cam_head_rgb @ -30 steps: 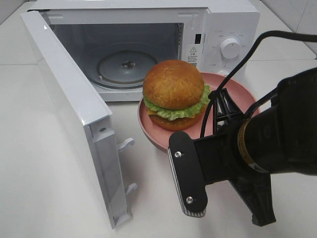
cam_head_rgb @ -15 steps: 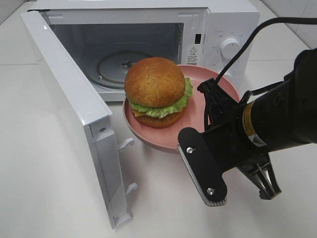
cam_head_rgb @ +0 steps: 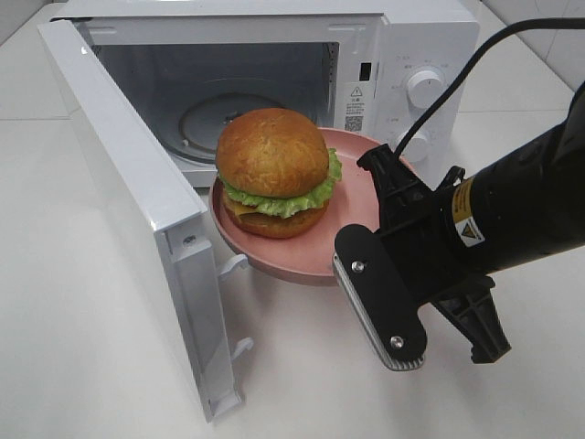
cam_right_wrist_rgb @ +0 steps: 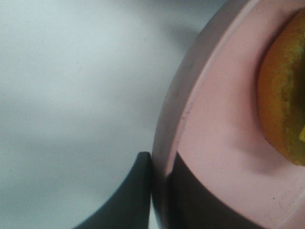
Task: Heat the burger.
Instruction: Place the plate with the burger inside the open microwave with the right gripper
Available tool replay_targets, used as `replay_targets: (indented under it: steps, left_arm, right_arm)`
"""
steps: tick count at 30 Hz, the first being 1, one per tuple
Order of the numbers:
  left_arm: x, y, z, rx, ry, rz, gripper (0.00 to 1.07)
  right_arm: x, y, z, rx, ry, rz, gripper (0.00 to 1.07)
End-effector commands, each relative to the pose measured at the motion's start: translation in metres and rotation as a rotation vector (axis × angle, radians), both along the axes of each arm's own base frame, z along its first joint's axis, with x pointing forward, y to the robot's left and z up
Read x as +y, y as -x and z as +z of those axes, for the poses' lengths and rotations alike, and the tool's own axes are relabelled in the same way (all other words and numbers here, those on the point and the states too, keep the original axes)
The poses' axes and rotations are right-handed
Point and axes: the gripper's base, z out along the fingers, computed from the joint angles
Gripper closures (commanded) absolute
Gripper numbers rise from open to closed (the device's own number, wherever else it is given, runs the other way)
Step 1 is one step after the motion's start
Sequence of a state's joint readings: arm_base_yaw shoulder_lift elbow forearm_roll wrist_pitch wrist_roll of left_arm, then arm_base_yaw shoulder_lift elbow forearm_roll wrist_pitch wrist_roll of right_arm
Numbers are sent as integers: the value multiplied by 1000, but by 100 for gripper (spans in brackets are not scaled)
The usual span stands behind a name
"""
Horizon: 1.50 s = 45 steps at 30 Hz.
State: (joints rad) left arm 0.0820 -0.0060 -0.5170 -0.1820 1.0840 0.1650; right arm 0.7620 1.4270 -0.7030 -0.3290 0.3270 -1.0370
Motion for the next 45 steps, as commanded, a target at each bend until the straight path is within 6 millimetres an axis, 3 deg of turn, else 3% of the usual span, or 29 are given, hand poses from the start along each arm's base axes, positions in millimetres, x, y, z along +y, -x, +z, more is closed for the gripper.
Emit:
replay_targets:
  steps: [1,13,28,38,41,45]
  left_arm:
    - [0,1,1,-27,5,0,9]
    - [0,1,1,-27,5,0,9]
    - [0,1,1,-27,4,1,9]
    - [0,1,1,-27,4,1,9]
    - [0,1,1,-27,4,1,9]
    - [0,1,1,-27,4,1,9]
  right_arm:
    - [3,-4,7,-46,-64,27,107]
    - [9,-7,10,-72,-144,48,107]
    - [18,-17,-5,-71,-177,31,107]
    - [50,-52,-14,-17,-218,-52,107]
    - [52,-55,-13,-22,-220,-50,107]
    - [53,-73,-13,-33,-225,-82,107]
